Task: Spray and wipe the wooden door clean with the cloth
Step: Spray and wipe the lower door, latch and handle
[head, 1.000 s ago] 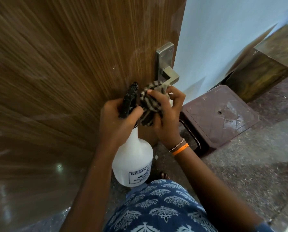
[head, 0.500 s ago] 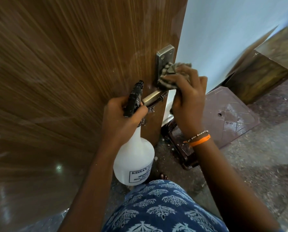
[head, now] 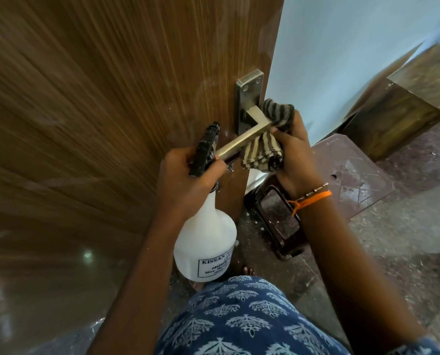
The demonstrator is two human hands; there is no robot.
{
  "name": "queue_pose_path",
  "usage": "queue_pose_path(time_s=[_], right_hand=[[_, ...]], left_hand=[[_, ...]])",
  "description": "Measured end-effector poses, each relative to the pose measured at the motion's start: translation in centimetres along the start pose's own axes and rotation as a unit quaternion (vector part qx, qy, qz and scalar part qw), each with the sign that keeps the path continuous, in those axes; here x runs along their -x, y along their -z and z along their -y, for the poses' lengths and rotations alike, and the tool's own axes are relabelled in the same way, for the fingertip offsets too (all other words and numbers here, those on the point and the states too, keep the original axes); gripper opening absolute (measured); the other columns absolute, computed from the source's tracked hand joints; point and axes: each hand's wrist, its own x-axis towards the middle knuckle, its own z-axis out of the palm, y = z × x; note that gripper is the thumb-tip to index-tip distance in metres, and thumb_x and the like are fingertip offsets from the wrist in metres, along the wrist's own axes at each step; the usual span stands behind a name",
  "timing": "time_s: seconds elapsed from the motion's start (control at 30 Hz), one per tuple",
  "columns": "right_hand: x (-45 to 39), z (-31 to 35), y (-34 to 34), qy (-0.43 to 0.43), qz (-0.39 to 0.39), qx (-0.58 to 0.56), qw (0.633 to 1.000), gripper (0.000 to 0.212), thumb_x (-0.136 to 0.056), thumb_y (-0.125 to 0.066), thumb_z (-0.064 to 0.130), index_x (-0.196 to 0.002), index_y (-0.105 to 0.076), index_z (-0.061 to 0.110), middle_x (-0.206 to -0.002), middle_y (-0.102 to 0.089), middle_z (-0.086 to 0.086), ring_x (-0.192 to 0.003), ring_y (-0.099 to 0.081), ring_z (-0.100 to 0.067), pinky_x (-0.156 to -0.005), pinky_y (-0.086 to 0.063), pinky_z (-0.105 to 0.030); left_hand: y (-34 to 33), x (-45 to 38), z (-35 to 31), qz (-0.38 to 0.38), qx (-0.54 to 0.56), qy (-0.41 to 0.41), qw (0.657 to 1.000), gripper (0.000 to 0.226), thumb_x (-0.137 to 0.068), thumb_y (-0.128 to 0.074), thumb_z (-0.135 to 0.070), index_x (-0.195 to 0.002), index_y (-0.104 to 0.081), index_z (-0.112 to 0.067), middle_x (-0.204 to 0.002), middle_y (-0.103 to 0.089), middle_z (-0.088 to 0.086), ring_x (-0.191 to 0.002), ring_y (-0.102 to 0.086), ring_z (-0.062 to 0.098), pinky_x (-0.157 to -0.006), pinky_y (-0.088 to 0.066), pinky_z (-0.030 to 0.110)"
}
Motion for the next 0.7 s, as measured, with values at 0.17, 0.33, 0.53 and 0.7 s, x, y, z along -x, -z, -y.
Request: queue_pose_path(time_s=[0.17,0.33,0.53,0.7], right_hand=[[1.6,-3.4,-4.0,-0.032,-0.082,-0.132,0.987,0.038,-0.099,-0.039,-0.002,-0.130,-0.035,0.020,-0.118,-0.054,-0.012,-0.105,-0.057,-0.024,-0.089,-0.053,-0.039],[2.2,-5.0,-5.1,-0.049,-0.110,-0.084,0.989,0.034,-0.099,-0.046,0.010,-0.125,-0.030,0.025,-0.117,-0.053,-0.007,-0.111,-0.055,-0.023,-0.099,-0.048,-0.048],[4.1,-7.4,-4.5,-0.100,-0.080,0.010,0.992,0.028,-0.083,-0.054,0.021,-0.103,-0.046,0.038,-0.115,-0.057,-0.012,-0.113,-0.055,-0.034,-0.095,-0.045,-0.060],[2.4,-4.3,-1.0,0.004,-0.187,0.067,0.980,0.026,-0.093,-0.045,-0.003,-0.115,-0.046,0.013,-0.097,-0.057,0.002,-0.094,-0.058,-0.011,-0.088,-0.052,-0.042]], left_hand=[[-0.1,0.0,0.0,-0.008,0.012,0.007,1.000,0.033,-0.070,-0.062,-0.029,-0.071,-0.065,0.003,-0.068,-0.064,0.022,-0.071,-0.065,0.031,-0.072,-0.053,0.048],[-0.3,0.3,0.0,-0.005,0.008,0.012,1.000,0.038,-0.067,-0.062,-0.036,-0.073,-0.066,0.002,-0.069,-0.065,0.021,-0.074,-0.066,0.033,-0.075,-0.054,0.053],[-0.1,0.5,-0.3,-0.007,0.007,0.009,1.000,0.039,-0.066,-0.060,-0.042,-0.074,-0.068,-0.004,-0.070,-0.066,0.018,-0.076,-0.066,0.032,-0.077,-0.055,0.051],[0.2,0.5,-0.5,-0.014,0.001,0.002,1.000,0.045,-0.066,-0.060,-0.042,-0.075,-0.067,0.001,-0.071,-0.066,0.021,-0.076,-0.067,0.034,-0.077,-0.052,0.059]])
